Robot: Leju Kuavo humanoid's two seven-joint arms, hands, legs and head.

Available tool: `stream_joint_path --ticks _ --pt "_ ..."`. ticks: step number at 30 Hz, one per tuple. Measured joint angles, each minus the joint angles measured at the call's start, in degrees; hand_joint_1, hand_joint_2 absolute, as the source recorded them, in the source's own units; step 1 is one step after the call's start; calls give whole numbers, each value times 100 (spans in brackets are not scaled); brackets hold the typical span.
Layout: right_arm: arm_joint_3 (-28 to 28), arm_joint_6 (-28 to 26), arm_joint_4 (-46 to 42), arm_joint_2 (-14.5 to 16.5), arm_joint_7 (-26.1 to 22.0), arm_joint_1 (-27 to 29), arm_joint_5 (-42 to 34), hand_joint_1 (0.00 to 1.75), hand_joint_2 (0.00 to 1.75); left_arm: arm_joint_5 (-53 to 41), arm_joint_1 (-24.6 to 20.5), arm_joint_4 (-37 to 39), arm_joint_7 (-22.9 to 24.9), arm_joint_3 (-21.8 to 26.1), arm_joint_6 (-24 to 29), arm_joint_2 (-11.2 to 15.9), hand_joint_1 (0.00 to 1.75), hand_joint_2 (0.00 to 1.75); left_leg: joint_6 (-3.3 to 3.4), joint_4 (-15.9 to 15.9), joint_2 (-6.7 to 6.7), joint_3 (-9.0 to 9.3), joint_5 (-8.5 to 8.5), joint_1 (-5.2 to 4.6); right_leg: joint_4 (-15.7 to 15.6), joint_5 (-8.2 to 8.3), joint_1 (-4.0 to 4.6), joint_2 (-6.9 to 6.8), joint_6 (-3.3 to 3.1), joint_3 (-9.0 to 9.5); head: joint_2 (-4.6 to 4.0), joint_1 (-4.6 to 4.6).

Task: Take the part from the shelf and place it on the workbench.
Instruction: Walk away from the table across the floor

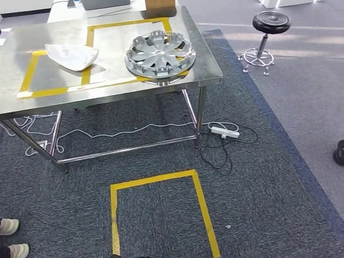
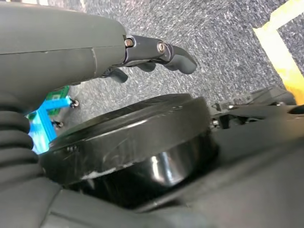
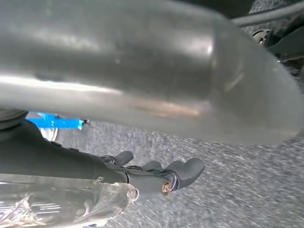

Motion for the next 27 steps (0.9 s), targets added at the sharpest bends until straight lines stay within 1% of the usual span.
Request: stream_joint_path --ticks 1,2,3,4,5,6,7,8,9,10,11,12,13,14,15,16,17,18,19,20,21,23,24,25,26,27 --pt "-4 0 0 0 -9 1 3 0 0 1 0 0 1 -1 0 2 0 0 18 -276 -28 126 204 1 0 8 -3 63 10 1 0 0" --pt "-6 -1 0 1 -27 0 8 0 0 3 -2 1 1 -2 2 3 0 0 37 -646 -105 301 409 5 1 16 -6 120 24 0 0 -1" --pt "-6 -5 0 1 -55 -4 18 0 0 5 -7 1 1 -2 8 2 0 0 52 -1005 -189 461 544 14 13 21 0 174 42 -9 0 -5" --pt "-6 -14 0 1 -87 -6 30 0 0 10 -12 1 -1 -2 16 1 0 0 64 -1257 -265 569 614 20 13 30 5 213 66 -21 0 -5" --pt "-6 -26 0 1 -118 -3 41 0 0 16 -18 1 -4 -2 27 -2 0 0 77 -1392 -319 618 629 22 4 41 10 244 95 -32 0 -10" --pt "-7 -43 0 0 -140 4 45 0 0 21 -23 1 -10 -2 35 -4 0 0 95 -1435 -321 622 624 21 -14 55 14 268 128 -39 0 -10" --pt "-8 -61 0 -1 -151 14 40 0 0 31 -24 0 -22 -1 38 -6 0 0 127 -1443 -303 620 644 28 -38 69 10 275 161 -47 0 -11" --pt "-9 -83 0 -2 -155 25 32 0 0 40 -25 0 -38 -1 38 -8 0 0 165 -1456 -283 622 665 40 -24 58 13 235 192 -60 0 -9" --pt "-11 -112 0 -3 -162 31 27 0 0 49 -24 0 -62 0 37 -9 0 0 202 -1469 -261 623 685 54 63 -5 17 160 222 -102 0 10" --pt "-12 -141 0 -4 -173 28 29 0 0 57 -20 1 -90 1 38 -11 0 0 230 -1481 -236 624 700 67 256 -132 19 63 249 -187 0 28" --pt "-13 -172 0 -4 -190 18 37 0 0 60 -13 1 -118 1 40 -10 0 0 246 -1482 -208 623 702 66 566 -314 18 -43 276 -319 0 49" --pt "-12 -197 0 -4 -209 5 47 0 0 61 -2 2 -145 1 43 -8 0 0 254 -1481 -178 622 702 64 937 -507 13 -110 299 -481 0 63" --pt "-11 -218 0 -4 -227 -3 59 0 0 61 7 2 -168 2 44 -4 0 0 256 -1481 -145 622 701 63 1264 -647 7 -147 317 -624 0 66" --pt "-11 -237 0 -4 -243 -2 69 0 0 60 15 2 -185 2 44 -1 0 0 257 -1481 -117 623 699 62 1457 -696 4 -163 328 -701 0 66" --pt "-11 -254 0 -4 -257 3 80 0 0 54 18 2 -198 3 44 1 0 0 255 -1480 -102 626 697 63 1414 -623 2 -170 331 -662 0 66" --pt "-12 -270 0 -4 -268 8 87 0 0 41 17 2 -207 3 45 1 0 0 250 -1480 -94 632 694 65 1179 -474 0 -172 328 -529 0 66" --pt "-13 -288 0 -4 -273 9 90 0 0 22 16 2 -211 3 48 0 0 0 239 -1480 -91 643 688 66 777 -290 -2 -179 318 -305 0 67" --pt "-13 -306 0 -4 -263 4 87 0 0 -7 15 2 -209 3 57 1 0 0 218 -1477 -89 652 678 58 388 -159 5 -186 302 -94 0 67" --pt "-13 -329 0 -3 -231 -4 70 0 0 -40 14 2 -194 2 74 2 0 0 190 -1478 -87 659 673 47 107 -83 10 -187 275 60 0 64" --pt "-15 -352 0 -2 -190 -10 46 0 0 -72 14 2 -172 2 96 3 0 0 158 -1486 -86 665 674 37 -70 -52 16 -186 246 155 0 61" --pt "-19 -369 0 -2 -145 -12 18 0 0 -99 13 2 -148 1 118 3 0 0 124 -1502 -85 669 683 28 -98 -59 25 -179 214 164 1 59" --pt "-28 -386 0 -1 -89 -6 -20 0 0 -123 12 2 -110 -1 141 3 0 0 58 -1533 -85 683 693 28 -143 -22 9 -168 144 172 1 56" --pt "-32 -387 0 -1 -77 -4 -26 0 0 -129 11 2 -101 -2 148 4 0 0 24 -1493 -84 667 646 28 -172 -3 -4 -164 107 181 1 49" --pt "-33 -387 0 0 -72 -6 -25 0 0 -141 7 2 -91 -4 155 4 0 0 -7 -1349 -84 603 537 27 -202 16 -21 -158 75 190 0 42" --pt "-34 -387 0 0 -70 -9 -22 0 0 -158 3 2 -74 -8 167 5 0 0 -30 -1103 -84 486 381 29 -218 29 -31 -149 54 193 1 33" --pt "-35 -388 0 0 -67 -8 -19 0 0 -180 -1 2 -50 -15 183 5 0 0 -46 -761 -84 317 203 29 -224 34 -34 -136 43 189 1 26"
